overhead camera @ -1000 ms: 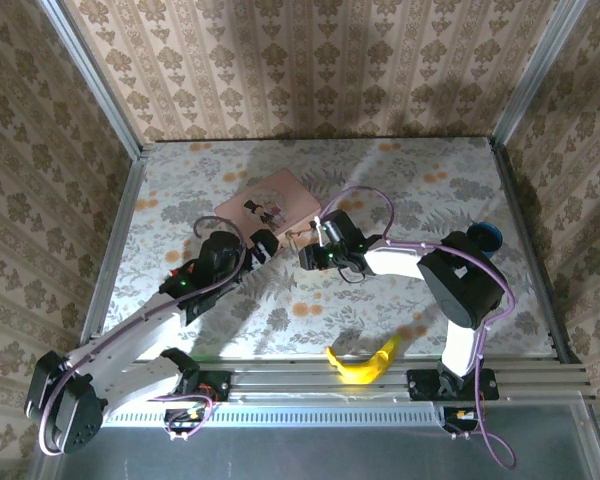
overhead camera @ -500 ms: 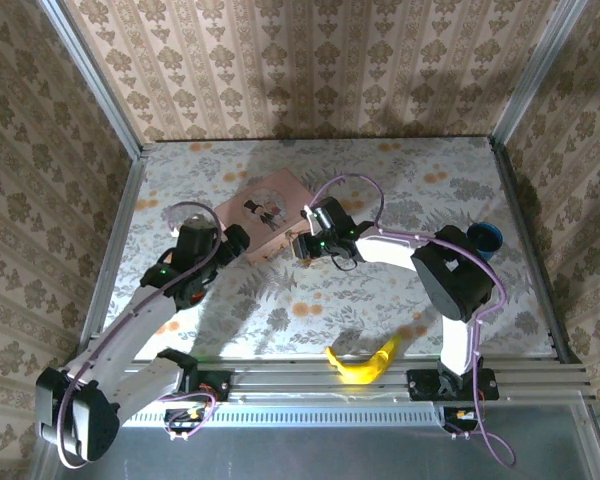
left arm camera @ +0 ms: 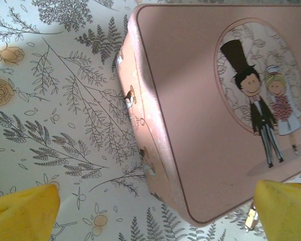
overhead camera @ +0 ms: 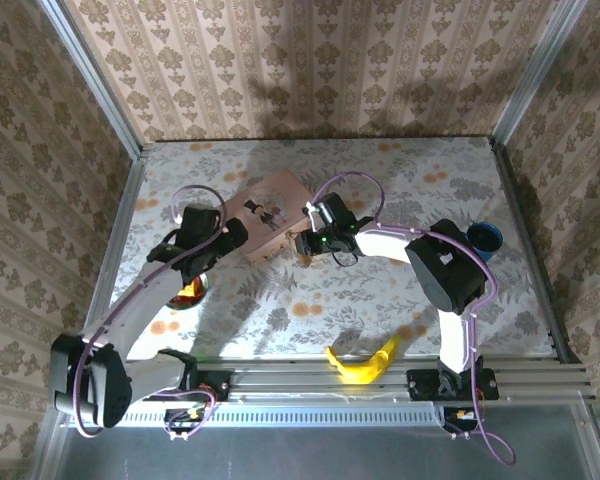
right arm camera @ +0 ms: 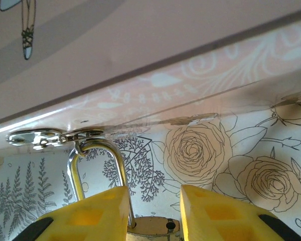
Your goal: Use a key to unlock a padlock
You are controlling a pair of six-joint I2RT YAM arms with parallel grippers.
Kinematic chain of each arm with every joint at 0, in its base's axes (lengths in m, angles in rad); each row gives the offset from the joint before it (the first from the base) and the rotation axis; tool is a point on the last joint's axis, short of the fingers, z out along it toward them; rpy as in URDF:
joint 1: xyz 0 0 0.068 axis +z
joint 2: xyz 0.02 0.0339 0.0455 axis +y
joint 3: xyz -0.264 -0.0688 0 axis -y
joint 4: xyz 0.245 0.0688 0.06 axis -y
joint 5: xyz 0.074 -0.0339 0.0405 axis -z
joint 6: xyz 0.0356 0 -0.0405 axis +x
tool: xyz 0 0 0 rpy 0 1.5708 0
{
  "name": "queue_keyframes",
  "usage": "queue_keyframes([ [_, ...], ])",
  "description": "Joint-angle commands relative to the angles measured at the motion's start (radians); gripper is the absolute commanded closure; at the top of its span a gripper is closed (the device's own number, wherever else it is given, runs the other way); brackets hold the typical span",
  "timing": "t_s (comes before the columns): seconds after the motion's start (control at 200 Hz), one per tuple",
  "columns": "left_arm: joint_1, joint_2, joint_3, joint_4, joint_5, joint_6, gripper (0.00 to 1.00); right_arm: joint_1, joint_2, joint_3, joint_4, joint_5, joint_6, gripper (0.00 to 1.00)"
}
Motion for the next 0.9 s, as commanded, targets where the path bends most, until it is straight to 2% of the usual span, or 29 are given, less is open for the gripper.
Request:
queue_keyframes([
  [0.0,0.009,0.038,0.022,0.007,-0.011,0.034,0.0,-0.005,0.008,0.007,0.016,-0.044,0.018,0.66],
  [0.425,0.009,0.168,0.026,0.017,-0.002,0.036,0.0,-0.005,0.033,0.024,0.023,-0.063,0.025,0.67],
  [0.895,0.007,0.192,0.006,0.032,0.012,0.031,0.0,-0.005,0.054,0.033,0.051,-0.091,0.061,0.68],
])
